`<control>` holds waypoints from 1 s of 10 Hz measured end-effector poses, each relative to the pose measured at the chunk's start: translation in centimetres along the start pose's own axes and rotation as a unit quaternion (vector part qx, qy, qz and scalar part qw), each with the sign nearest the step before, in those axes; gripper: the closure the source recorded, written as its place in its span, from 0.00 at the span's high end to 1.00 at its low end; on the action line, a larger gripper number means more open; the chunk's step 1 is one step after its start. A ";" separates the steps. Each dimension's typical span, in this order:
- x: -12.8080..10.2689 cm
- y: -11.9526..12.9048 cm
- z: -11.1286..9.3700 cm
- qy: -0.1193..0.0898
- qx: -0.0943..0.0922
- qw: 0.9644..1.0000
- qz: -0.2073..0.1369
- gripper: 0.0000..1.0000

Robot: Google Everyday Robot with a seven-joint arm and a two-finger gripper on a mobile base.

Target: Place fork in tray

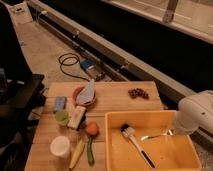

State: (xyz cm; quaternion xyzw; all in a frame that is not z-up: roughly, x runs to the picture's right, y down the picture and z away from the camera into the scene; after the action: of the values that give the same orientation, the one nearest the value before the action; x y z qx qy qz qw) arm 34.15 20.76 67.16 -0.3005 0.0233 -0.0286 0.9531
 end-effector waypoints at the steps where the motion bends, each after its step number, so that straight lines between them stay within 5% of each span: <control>1: 0.2 0.0 -0.3 0.002 0.000 1.000 0.006 0.00; 7: -1.1 0.4 3.9 -0.050 -0.025 0.998 0.016 0.00; 10: -2.5 0.8 7.0 -0.087 -0.048 0.995 0.016 0.19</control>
State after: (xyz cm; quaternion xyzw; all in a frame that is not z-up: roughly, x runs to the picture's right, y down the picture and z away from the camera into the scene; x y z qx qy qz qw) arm 32.11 25.65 72.51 -0.3465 -0.0532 0.0139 0.9364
